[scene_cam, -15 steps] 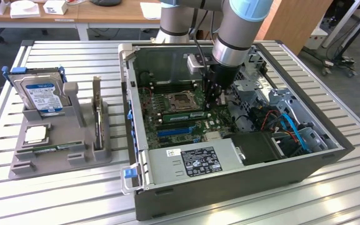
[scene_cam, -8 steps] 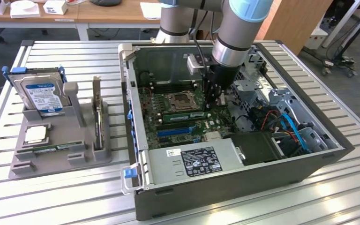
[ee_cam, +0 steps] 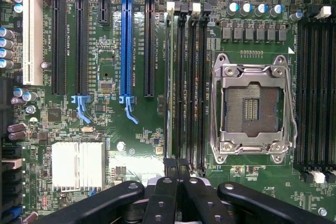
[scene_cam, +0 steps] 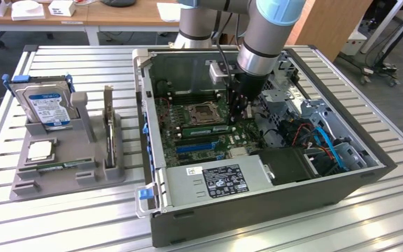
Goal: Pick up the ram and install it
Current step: 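Press down the ram until it locks into place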
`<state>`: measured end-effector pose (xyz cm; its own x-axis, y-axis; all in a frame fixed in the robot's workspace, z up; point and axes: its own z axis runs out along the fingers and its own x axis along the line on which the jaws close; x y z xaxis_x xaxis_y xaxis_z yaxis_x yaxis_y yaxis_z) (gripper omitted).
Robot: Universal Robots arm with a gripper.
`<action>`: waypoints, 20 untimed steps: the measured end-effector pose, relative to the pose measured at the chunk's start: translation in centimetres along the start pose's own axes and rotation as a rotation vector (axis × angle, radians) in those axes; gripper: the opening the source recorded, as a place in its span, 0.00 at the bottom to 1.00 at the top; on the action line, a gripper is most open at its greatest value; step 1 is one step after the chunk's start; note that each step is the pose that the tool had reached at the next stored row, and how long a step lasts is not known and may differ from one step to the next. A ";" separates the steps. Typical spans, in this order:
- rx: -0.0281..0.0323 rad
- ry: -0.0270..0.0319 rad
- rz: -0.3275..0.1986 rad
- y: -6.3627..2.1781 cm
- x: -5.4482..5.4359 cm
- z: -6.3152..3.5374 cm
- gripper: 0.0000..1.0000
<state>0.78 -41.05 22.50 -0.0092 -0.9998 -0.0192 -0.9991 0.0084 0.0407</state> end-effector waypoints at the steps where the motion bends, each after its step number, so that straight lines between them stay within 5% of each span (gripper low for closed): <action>1: 0.0000 -0.0001 0.000 0.00 0.0 0.00 0.10; 20: 0.0001 -0.0002 0.000 -0.01 0.0 0.12 0.10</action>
<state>0.78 -41.04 22.37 -0.0092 -0.9998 -0.0195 -0.9991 0.0084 0.0406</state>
